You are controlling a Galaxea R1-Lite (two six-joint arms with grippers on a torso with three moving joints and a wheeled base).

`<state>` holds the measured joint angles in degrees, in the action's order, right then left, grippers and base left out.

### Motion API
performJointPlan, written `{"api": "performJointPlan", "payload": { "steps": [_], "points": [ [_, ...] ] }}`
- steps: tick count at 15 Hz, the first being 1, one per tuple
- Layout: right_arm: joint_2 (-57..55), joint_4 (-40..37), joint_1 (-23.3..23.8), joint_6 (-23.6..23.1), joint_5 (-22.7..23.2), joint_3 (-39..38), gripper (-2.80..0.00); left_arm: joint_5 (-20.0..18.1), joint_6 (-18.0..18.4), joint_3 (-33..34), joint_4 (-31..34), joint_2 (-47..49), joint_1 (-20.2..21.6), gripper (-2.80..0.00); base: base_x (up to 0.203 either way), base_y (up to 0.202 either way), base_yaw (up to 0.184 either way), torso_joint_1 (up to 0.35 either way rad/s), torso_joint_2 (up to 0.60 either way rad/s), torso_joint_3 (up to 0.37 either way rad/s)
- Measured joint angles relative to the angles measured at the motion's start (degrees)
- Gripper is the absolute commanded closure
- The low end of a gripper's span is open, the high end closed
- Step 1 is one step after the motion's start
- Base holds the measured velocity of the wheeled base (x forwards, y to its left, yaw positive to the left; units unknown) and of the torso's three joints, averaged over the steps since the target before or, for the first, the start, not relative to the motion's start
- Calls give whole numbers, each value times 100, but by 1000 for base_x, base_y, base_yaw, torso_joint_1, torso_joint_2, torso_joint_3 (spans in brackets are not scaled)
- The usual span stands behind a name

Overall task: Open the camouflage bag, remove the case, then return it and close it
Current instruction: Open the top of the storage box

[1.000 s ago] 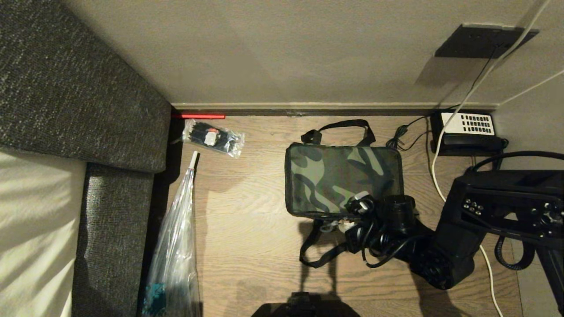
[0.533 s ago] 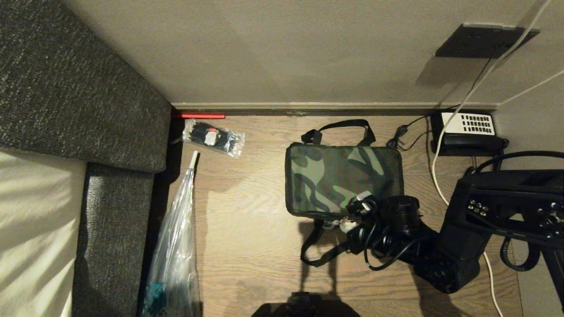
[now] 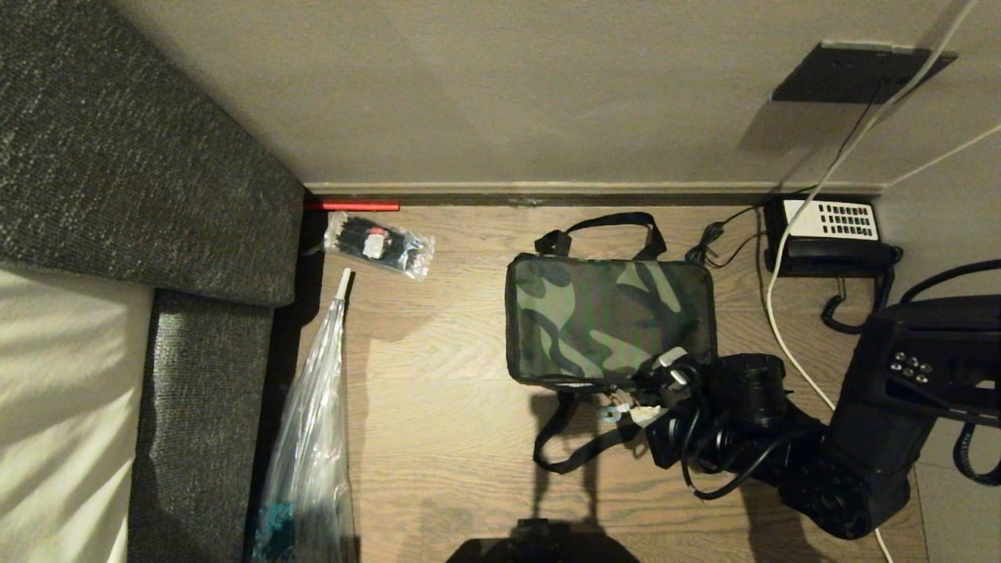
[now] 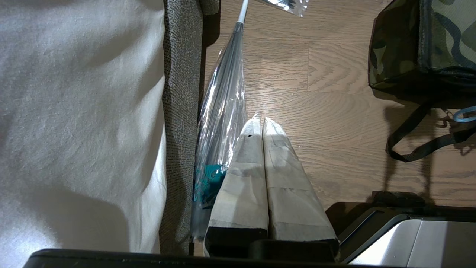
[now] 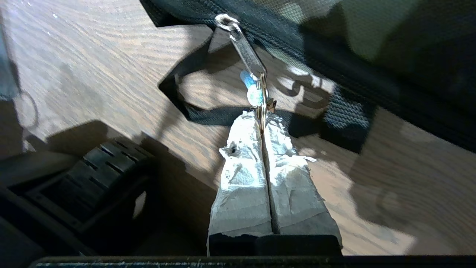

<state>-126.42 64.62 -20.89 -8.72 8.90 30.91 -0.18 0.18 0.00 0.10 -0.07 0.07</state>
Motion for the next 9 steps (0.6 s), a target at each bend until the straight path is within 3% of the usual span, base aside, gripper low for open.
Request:
{"api": "performJointPlan", "payload": {
  "steps": [9],
  "points": [
    [50,-16,288,-239,2,-117,0,0,-2,0,0,0,0,0,0,0,0,0,0,0]
  ]
}}
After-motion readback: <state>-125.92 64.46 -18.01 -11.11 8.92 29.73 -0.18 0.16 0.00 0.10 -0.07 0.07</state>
